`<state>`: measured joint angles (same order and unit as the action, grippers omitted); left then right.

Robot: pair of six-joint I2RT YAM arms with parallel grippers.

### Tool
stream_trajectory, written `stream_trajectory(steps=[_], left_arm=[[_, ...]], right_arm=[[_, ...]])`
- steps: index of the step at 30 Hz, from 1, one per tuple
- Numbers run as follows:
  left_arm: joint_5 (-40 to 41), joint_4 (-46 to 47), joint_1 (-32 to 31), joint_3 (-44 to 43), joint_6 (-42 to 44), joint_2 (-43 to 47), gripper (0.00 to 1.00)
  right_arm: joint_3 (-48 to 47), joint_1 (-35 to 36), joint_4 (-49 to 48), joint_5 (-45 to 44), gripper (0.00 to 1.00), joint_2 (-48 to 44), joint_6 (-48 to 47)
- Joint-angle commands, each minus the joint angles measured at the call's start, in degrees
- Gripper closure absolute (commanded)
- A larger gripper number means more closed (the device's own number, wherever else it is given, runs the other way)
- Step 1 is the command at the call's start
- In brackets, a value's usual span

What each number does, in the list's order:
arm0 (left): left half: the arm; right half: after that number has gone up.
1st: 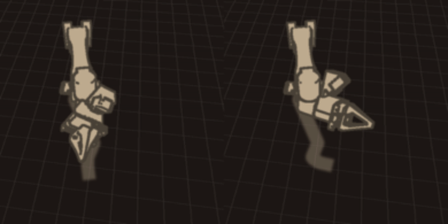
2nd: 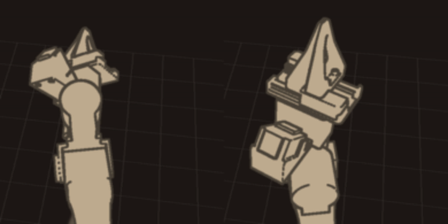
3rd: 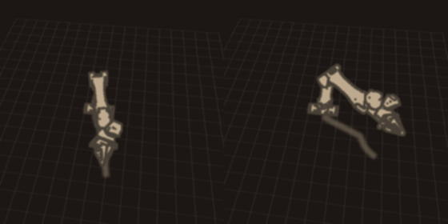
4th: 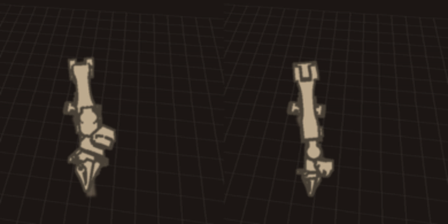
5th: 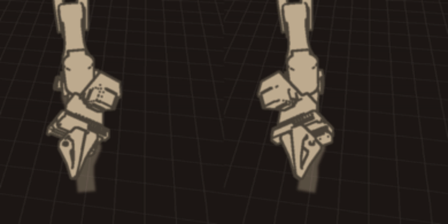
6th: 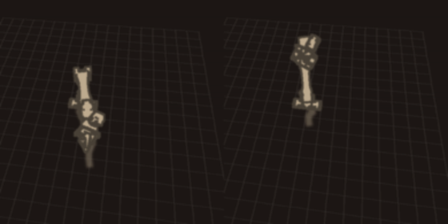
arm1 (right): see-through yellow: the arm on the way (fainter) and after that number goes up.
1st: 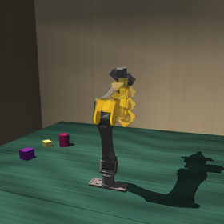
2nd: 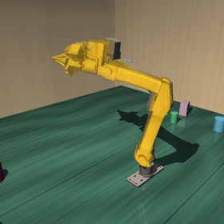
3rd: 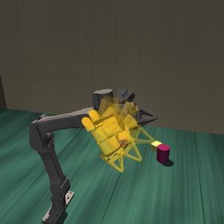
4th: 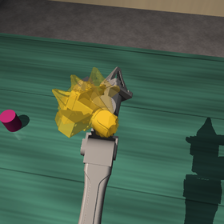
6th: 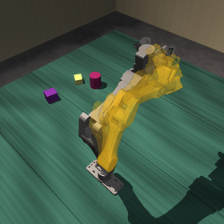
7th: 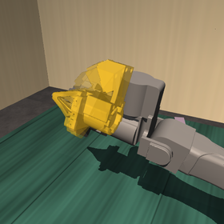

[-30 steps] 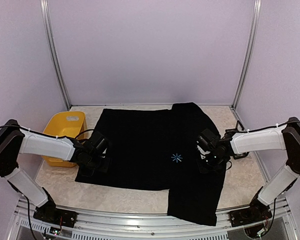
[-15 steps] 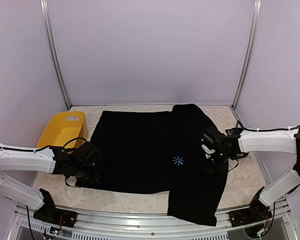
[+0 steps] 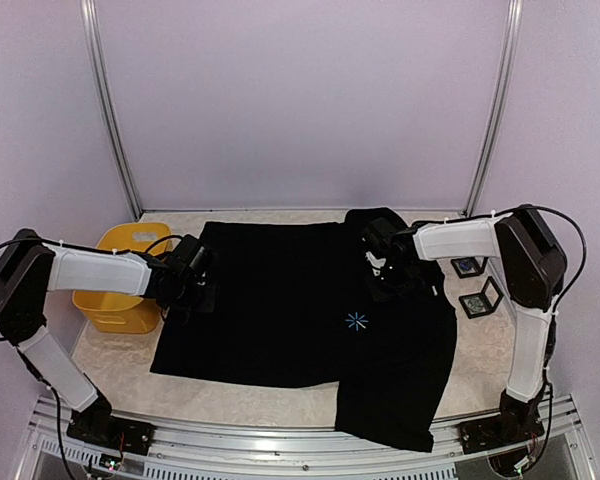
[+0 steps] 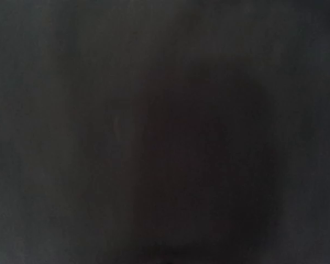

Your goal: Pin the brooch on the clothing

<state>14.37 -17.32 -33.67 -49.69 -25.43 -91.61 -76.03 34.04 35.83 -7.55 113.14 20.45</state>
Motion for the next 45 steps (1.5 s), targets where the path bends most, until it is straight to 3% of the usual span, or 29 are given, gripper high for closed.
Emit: stream_trajectory(steps=[1,8,12,17,22,26,34,40,45], left_arm=[[-0.4,2.9,1.3,0.3,1.7,-3.6,0.46],[-0.5,6.2,3.4,6.9,-0.2,-1.0,0.47],[-0.3,6.6,3.4,5.9,1.1,0.8,0.46],[1.5,6.4,2.6,3.6,3.5,5.5,0.46],[3.5,5.6,-0.2,2.4,4.6,12.1,0.45],[5.1,4.5,-2.6,3.0,4.4,16.9,0.44],[7.5,0.6,-10.1,4.7,2.8,22.4,0.44],[8.7,-0.1,-13.3,6.0,1.5,25.8,0.43],[9.3,-0.8,-14.6,5.3,1.3,27.1,0.43]], right_arm=[[-7.5,-1.5,-0.4,-1.5,1.00,6.5,-3.6],[-16.3,-1.5,3.4,-1.8,1.00,11.3,-5.7],[-17.4,0.6,5.8,-2.6,1.00,6.3,-6.7],[-6.2,10.0,8.5,-2.6,1.00,-7.3,-3.3],[11.4,19.1,8.5,2.3,1.00,-17.8,13.8],[20.9,24.7,7.7,2.2,1.00,-21.7,24.9],[33.4,32.8,9.2,2.4,1.00,-26.6,38.7],[36.3,37.8,11.3,3.4,1.00,-27.9,44.9],[27.6,37.9,17.1,-2.8,1.00,-29.2,42.4]])
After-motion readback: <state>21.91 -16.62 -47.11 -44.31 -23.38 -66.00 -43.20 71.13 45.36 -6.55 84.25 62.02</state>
